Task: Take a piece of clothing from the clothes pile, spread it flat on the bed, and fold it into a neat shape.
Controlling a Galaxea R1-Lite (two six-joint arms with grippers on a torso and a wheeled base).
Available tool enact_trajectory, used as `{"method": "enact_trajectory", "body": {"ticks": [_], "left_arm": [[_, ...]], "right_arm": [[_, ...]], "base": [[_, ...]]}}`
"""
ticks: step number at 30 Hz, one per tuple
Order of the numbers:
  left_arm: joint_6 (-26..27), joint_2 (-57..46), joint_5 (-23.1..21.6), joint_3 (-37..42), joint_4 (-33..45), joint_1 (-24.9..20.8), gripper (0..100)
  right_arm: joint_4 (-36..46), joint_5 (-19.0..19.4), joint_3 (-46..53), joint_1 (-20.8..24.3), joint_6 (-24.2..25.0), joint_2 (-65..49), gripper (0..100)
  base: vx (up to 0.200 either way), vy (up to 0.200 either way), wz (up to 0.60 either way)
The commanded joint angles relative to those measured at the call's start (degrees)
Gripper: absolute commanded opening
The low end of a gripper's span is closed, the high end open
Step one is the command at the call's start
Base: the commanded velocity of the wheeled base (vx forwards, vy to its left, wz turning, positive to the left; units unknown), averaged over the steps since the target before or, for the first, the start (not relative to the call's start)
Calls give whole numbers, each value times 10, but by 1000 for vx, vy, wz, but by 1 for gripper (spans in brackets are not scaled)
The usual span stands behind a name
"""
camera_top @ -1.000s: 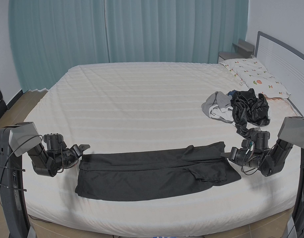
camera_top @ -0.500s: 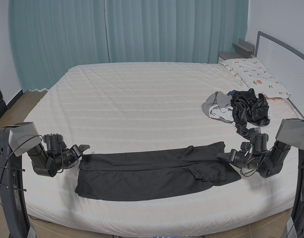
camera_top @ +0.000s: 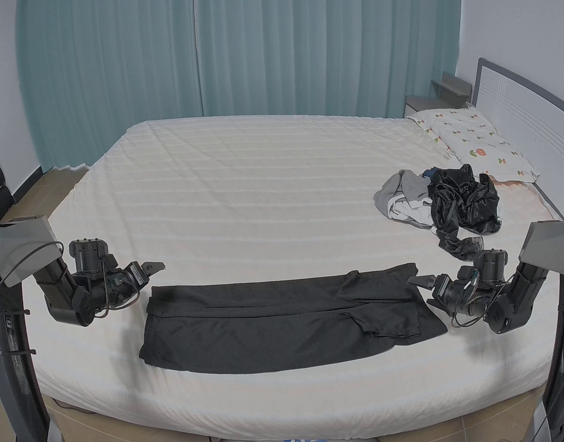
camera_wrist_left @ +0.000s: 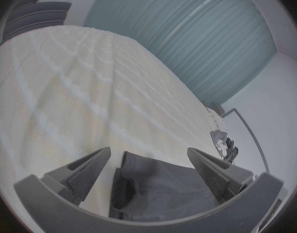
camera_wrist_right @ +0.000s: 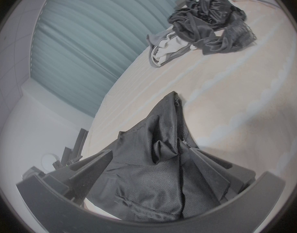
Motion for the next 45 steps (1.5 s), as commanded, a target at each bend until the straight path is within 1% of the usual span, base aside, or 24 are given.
{"method": "enact_trajectory", "body": {"ticks": [1, 7, 11, 15, 19, 22, 25, 29, 31, 33, 34, 39, 41, 45], "left_arm": [[61, -35, 6, 44, -5, -17, 100], [55, -31, 6, 51, -6, -49, 100], [25, -14, 10, 50, -6, -78, 100], [27, 2, 37, 44, -7, -80, 100], [28, 2, 40, 50, -7, -80, 100], [38, -2, 42, 53, 0, -80, 100], [55, -4, 42, 58, 9, -75, 100], [87, -23, 44, 61, 46, -65, 100], [118, -33, 44, 63, 99, -63, 100], [121, -33, 44, 63, 104, -62, 100], [151, -32, 45, 60, 131, -60, 100], [157, -34, 47, 58, 129, -54, 100], [157, -43, 47, 57, 129, -44, 100], [156, -96, 38, 53, 136, -9, 100]], "right_arm": [[-1, -1, 4, -1, 0, 11, 100], [-7, -1, 6, 3, -2, 15, 100], [-7, -1, 7, 3, -6, 23, 100], [-7, -1, 8, 3, -7, 24, 100], [-7, -2, 8, 4, -8, 25, 100], [-7, -2, 8, 4, -8, 25, 100], [-7, -1, 8, 4, -8, 25, 100], [-7, -1, 8, 5, -8, 25, 100], [-7, -1, 8, 5, -8, 25, 100], [-7, -2, 8, 5, -8, 25, 100], [-7, -1, 8, 6, -8, 25, 100], [-7, -2, 8, 6, -8, 25, 100], [-7, -2, 8, 6, -9, 26, 100], [-7, -1, 8, 6, -8, 25, 100]], "base": [[0, 0, 0], [0, 0, 0], [0, 0, 0], [0, 0, 0], [0, 0, 0], [0, 0, 0], [0, 0, 0], [0, 0, 0], [0, 0, 0], [0, 0, 0], [0, 0, 0], [0, 0, 0], [0, 0, 0], [0, 0, 0]]}}
